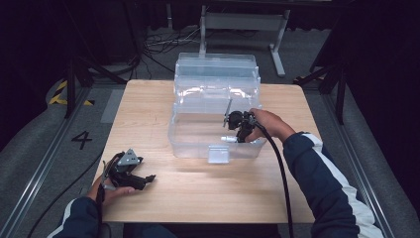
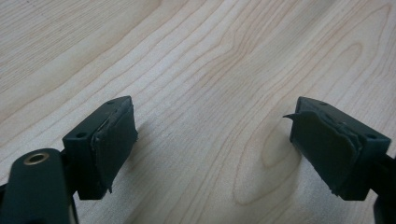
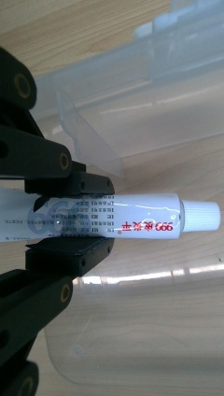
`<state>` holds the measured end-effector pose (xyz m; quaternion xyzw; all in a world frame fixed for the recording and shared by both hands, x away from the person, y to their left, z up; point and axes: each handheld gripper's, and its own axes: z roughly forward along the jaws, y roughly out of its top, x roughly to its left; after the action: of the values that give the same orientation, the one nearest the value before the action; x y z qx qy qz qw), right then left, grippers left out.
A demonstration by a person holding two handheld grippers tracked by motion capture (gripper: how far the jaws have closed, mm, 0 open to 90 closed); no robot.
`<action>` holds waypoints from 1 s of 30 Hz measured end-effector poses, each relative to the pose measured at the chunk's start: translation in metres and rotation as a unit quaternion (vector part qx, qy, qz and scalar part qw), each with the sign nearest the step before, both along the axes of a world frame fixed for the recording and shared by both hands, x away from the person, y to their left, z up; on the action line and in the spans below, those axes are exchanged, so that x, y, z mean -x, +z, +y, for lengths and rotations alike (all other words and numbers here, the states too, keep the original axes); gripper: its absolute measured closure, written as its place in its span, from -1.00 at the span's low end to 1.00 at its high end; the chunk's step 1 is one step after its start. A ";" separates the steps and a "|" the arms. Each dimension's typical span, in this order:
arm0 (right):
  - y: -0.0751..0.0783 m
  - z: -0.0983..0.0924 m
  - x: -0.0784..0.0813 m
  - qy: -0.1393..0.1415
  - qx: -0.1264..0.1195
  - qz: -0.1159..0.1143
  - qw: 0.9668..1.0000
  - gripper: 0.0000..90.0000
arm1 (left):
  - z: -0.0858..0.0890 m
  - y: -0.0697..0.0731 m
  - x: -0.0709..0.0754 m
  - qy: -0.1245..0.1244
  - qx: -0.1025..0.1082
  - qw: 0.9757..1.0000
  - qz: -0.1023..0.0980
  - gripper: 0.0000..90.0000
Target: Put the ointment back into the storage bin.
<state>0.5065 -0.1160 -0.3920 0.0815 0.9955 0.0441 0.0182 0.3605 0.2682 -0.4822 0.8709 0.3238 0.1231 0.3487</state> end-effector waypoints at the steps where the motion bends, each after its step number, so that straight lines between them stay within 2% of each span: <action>1: 0.000 0.000 0.000 0.000 0.001 -0.001 1.000 0.59 | 0.000 0.000 0.000 0.000 0.000 1.000 0.000 -0.67; 11: -0.002 -0.002 0.000 -0.001 -0.004 0.000 1.000 0.59 | 0.000 0.000 0.000 0.000 0.002 1.000 0.000 -0.67; 19: -0.002 -0.003 -0.001 -0.005 -0.012 0.001 1.000 0.51 | 0.000 0.000 0.000 0.000 0.002 1.000 0.001 -0.67; 24: -0.001 -0.003 -0.001 -0.006 -0.005 -0.007 1.000 0.50 | 0.000 0.000 0.000 0.000 0.001 1.000 0.000 -0.67; 30: 0.002 -0.006 -0.001 -0.005 -0.019 -0.010 1.000 0.50 | 0.000 0.000 0.000 0.000 0.002 1.000 0.001 -0.67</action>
<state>0.5078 -0.1220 -0.3901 0.0866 0.9939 0.0636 0.0267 0.3606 0.2682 -0.4823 0.8703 0.3243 0.1218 0.3501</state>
